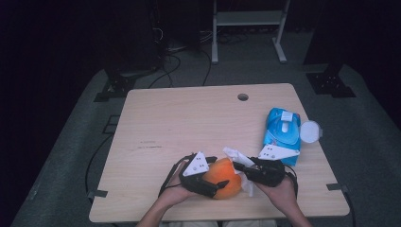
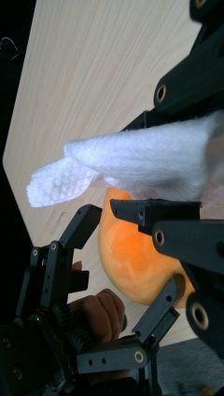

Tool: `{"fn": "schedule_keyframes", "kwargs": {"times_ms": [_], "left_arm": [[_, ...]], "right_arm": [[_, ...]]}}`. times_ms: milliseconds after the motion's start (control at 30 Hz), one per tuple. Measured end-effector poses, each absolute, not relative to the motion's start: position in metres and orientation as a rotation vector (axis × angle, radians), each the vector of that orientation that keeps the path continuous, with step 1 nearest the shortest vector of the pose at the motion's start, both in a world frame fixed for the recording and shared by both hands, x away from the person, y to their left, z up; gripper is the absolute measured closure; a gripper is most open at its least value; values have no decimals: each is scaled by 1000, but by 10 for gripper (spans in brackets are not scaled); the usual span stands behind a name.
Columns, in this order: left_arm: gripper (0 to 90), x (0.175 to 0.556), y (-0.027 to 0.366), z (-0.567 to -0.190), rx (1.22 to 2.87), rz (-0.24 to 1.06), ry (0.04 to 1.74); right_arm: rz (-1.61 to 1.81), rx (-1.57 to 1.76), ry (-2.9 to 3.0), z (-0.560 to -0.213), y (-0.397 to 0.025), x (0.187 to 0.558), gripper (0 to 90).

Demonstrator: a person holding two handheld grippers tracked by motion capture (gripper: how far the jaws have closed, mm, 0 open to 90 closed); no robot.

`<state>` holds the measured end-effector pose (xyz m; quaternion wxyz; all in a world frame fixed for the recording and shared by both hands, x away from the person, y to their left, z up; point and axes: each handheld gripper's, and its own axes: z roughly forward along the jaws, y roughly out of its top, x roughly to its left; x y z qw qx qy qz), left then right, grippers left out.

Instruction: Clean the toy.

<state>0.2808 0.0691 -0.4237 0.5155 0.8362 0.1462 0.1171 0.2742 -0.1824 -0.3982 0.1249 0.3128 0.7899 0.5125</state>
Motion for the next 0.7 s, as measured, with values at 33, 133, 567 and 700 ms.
{"fn": "schedule_keyframes", "kwargs": {"times_ms": [33,133,567,700], "left_arm": [[166,280,68,-424,2010,275,353],[165,281,69,-425,2012,268,357],[276,269,57,-427,2059,298,228],[276,271,60,-427,2042,273,246]], "right_arm": [[1481,900,2321,-396,-183,274,630],[1459,873,2346,-388,-187,273,595],[1479,952,2380,-408,-192,282,776],[1481,1016,2334,-412,-204,286,843]]}}
